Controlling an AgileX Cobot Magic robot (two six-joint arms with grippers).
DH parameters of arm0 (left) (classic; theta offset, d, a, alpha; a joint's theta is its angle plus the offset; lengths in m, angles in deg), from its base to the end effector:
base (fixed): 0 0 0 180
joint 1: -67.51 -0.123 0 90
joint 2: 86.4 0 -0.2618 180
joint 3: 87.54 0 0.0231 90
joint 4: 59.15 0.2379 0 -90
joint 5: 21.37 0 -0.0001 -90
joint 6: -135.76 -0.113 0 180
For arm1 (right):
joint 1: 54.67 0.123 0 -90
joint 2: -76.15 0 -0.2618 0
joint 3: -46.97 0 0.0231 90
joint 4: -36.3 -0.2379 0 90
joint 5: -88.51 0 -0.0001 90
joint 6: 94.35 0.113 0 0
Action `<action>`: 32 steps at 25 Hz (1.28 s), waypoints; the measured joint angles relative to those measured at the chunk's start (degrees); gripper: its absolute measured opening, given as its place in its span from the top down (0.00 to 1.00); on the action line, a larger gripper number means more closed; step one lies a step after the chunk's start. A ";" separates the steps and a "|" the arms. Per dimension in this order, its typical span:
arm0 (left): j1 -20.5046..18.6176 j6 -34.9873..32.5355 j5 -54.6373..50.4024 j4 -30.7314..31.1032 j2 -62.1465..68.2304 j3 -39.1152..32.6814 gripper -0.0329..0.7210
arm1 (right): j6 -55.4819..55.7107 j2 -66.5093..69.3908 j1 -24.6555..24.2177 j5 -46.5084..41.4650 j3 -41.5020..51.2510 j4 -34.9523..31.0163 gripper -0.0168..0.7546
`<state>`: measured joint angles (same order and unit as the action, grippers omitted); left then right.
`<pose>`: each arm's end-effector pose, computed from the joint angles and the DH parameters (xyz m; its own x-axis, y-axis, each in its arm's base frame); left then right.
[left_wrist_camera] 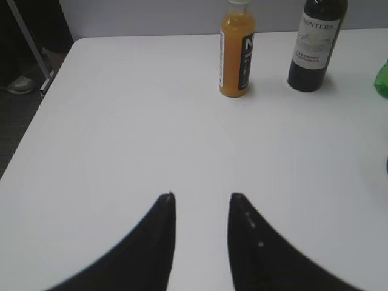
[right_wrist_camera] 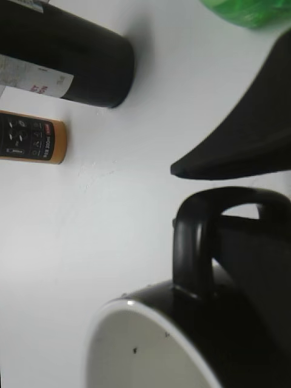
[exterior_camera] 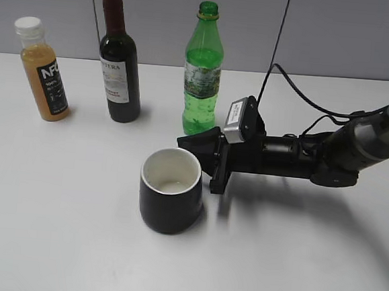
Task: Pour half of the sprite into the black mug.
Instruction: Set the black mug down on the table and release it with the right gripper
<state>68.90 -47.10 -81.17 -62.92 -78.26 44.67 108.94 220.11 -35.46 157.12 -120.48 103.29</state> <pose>0.0264 -0.0071 0.2635 -0.4318 0.0272 -0.9015 0.0827 0.9965 -0.0095 0.3288 0.2171 0.0466 -0.0561 -0.1824 -0.9816 -0.9838 0.1780 0.0231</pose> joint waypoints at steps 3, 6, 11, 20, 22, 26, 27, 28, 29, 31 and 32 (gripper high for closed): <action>0.00 0.00 0.00 0.00 0.00 0.00 0.64 | 0.00 0.00 -0.80 0.06 0.00 0.34 0.75; 0.00 0.00 0.00 0.00 0.00 0.00 0.64 | 0.00 0.00 -1.60 0.11 0.00 0.74 0.75; 0.00 0.00 0.00 0.00 0.00 0.00 0.64 | 2.02 0.00 -3.23 0.45 0.00 4.11 0.74; 0.00 0.00 0.00 0.00 0.00 0.00 0.64 | 5.43 -1.16 -6.85 0.52 0.00 10.14 0.64; 0.00 0.00 0.00 0.00 0.00 0.00 0.64 | 6.55 -2.81 -7.72 0.52 0.11 12.89 0.63; 0.00 0.00 0.00 0.00 0.00 0.00 0.64 | 10.62 -6.92 -9.59 0.52 0.69 17.28 0.63; 0.00 0.00 0.00 0.00 0.00 0.00 0.64 | 12.17 -7.94 -10.19 0.52 0.74 18.61 0.63; 0.00 0.00 0.00 0.00 0.00 0.00 0.64 | 14.38 -9.16 -10.86 0.52 0.75 19.74 0.63; 0.00 0.00 0.00 0.00 0.00 0.00 0.64 | 17.00 -10.38 -11.46 0.23 0.80 20.54 0.63; 0.00 0.00 0.00 0.00 0.00 0.00 0.64 | 22.30 -12.69 -12.82 -3.87 0.85 21.39 0.63; 0.00 0.00 0.00 0.00 0.00 0.00 0.64 | 24.63 -13.91 -13.51 -7.21 0.85 21.75 0.63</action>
<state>68.90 -47.10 -81.17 -62.92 -78.26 44.67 133.57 206.20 -48.97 149.91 -119.63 125.03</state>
